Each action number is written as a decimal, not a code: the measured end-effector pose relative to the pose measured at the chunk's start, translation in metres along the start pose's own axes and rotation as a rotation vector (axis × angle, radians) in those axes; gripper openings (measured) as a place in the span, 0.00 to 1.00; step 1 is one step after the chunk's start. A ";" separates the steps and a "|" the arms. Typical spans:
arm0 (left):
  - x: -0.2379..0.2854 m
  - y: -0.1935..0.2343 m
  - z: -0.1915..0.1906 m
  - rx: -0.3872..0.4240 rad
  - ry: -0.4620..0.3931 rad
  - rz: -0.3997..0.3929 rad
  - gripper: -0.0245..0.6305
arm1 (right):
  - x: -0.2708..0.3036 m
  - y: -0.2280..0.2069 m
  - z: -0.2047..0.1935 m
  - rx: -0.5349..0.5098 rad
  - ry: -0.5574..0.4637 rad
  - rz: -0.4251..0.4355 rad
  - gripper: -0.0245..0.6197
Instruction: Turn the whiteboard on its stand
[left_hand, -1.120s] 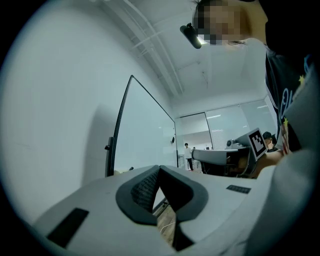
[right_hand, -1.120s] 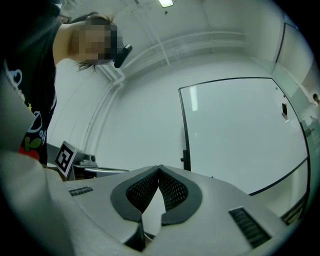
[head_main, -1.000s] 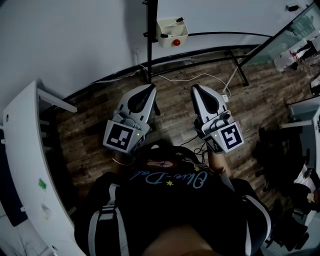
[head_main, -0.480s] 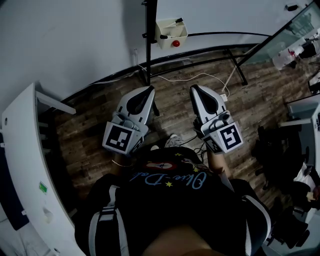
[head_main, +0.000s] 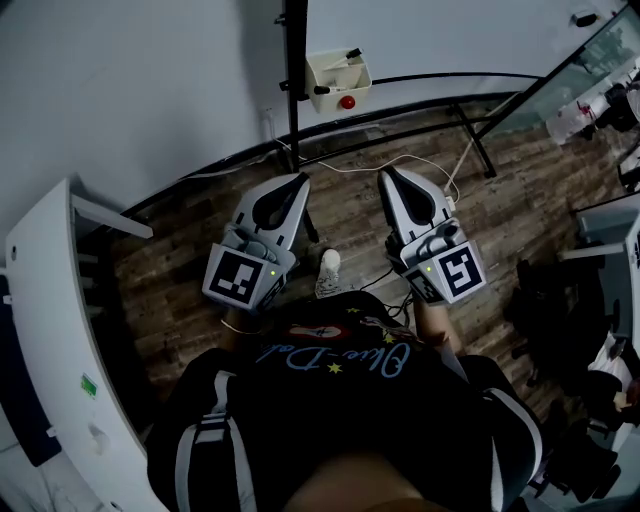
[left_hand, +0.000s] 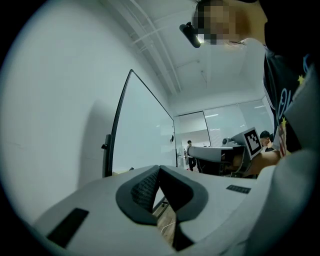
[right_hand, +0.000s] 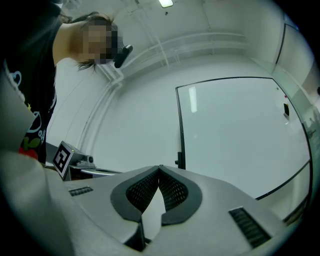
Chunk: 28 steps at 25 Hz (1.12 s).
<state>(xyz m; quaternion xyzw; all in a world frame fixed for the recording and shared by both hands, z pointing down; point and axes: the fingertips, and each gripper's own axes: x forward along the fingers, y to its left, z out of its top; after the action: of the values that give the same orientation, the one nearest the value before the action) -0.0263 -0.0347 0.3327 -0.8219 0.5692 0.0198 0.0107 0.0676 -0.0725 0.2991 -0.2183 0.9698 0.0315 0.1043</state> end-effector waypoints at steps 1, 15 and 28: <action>0.004 0.004 0.000 0.000 0.000 0.001 0.04 | 0.004 -0.003 -0.001 -0.001 -0.001 0.000 0.09; 0.060 0.050 -0.002 0.001 0.008 0.002 0.04 | 0.050 -0.053 -0.015 0.008 -0.010 -0.006 0.09; 0.104 0.077 -0.003 0.005 0.018 -0.002 0.07 | 0.083 -0.093 -0.024 0.025 -0.019 0.004 0.09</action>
<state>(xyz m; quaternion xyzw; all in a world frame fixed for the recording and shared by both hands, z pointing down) -0.0614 -0.1590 0.3311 -0.8226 0.5684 0.0107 0.0077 0.0303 -0.1937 0.3034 -0.2146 0.9695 0.0215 0.1162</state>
